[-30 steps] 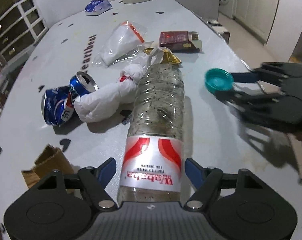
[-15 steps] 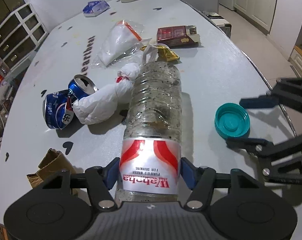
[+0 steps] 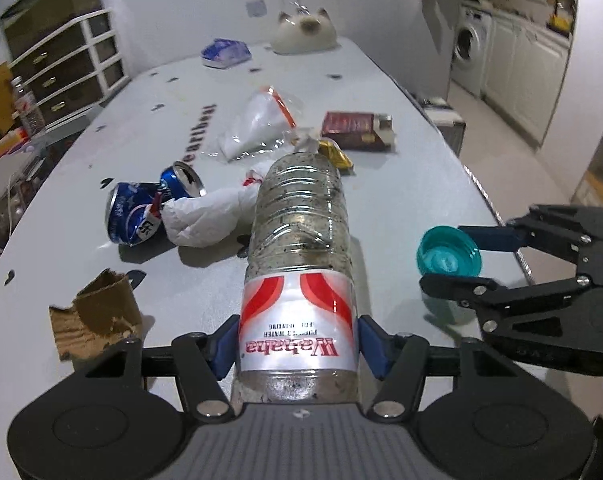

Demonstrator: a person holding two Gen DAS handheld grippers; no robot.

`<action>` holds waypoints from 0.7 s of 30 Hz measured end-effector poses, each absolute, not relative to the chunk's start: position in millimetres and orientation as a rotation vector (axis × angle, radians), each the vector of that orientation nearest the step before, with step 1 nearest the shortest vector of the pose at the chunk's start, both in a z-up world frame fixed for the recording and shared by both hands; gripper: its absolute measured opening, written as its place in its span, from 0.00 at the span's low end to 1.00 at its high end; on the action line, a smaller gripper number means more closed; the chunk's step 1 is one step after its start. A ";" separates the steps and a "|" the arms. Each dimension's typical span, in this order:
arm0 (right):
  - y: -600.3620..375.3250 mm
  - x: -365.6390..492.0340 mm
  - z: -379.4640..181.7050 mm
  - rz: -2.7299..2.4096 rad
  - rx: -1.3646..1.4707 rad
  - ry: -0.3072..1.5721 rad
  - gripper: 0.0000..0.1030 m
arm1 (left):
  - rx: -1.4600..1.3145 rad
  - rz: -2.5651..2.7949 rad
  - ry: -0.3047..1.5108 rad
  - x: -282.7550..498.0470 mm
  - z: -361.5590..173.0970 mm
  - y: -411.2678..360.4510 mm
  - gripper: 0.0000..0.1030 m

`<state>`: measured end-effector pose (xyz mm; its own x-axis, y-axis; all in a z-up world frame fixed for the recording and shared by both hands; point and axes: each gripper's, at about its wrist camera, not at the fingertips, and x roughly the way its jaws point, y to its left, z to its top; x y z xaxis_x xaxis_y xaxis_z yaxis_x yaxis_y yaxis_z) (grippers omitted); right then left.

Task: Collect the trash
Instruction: 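Carry the bottle and teal cap in both tools toward the wastebasket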

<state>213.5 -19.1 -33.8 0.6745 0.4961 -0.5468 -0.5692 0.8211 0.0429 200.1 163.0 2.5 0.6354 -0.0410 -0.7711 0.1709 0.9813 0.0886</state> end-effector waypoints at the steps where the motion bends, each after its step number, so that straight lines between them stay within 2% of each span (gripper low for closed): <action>1: -21.7 211.2 -31.4 0.594 -0.130 0.568 0.49 | 0.147 -0.117 0.857 195.3 4.1 162.7 0.60; 12: -55.4 173.9 -1.4 0.498 -0.066 0.463 0.48 | 0.078 -0.081 0.664 144.0 20.8 149.1 0.60; 21: -98.7 142.4 16.5 0.412 -0.027 0.406 0.48 | 0.060 -0.064 0.528 115.9 31.7 109.0 0.60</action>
<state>142.4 -98.7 16.5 0.8370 0.3842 -0.3896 -0.3950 0.9170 0.0558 115.9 109.0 31.7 0.8620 -0.0457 -0.5049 0.0764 0.9963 0.0402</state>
